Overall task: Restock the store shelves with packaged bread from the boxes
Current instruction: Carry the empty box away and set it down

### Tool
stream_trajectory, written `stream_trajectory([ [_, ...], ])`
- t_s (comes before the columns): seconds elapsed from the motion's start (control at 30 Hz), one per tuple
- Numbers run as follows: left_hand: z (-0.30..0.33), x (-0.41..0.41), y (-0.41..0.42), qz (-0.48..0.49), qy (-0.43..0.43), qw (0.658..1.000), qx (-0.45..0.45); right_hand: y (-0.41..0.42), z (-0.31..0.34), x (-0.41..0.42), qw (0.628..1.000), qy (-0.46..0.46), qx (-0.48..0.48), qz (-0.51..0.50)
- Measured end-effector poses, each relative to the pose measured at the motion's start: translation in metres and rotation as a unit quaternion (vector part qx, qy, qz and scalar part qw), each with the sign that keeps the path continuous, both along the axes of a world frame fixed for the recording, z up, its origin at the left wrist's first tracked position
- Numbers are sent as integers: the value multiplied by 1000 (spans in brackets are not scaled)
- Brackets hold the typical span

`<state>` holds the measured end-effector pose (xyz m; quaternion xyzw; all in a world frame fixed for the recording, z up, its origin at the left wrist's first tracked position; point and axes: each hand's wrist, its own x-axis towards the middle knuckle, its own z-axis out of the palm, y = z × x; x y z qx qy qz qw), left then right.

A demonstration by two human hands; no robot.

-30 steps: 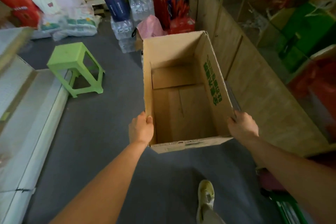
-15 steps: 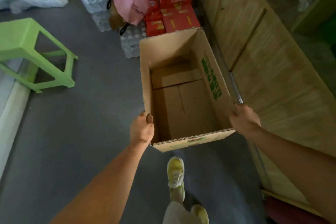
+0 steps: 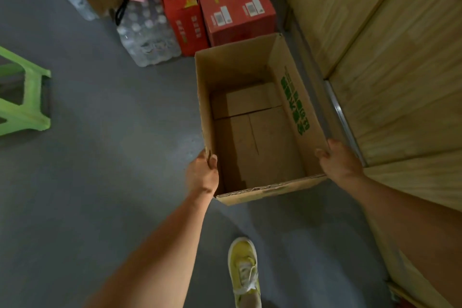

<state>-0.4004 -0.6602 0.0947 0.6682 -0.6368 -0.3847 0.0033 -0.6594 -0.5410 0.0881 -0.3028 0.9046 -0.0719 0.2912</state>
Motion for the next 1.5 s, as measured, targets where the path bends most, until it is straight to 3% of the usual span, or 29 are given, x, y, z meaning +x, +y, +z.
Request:
stream_trajectory([
  [0.17, -24, -9, -11, 85, 71, 983, 146, -23, -5, 1, 997, -46, 58, -27],
  [0.27, 5, -18, -4, 180, 145, 956, 182, -36, 8, 17, 997, -69, 13, -33],
  [0.4, 46, -17, 7, 237, 204, 925, 216, -46, 48, 48, 981, -168, -65, -72],
  [0.7, 164, 36, 56, 349, 339, 847, 215, -12, 167, 125, 944, -265, -157, -116],
  [0.97, 274, 118, 134, 409, 396, 809, 145, 44, 287, 202, 907, -345, -227, -84],
  [1.27, 396, 245, 239, 546, 544, 636, 37, 101, 396, 307, 869, -442, -221, -27],
  [1.5, 468, 356, 344, 593, 591, 541, -80, 158, 471, 427, 814, -539, -204, 75],
])
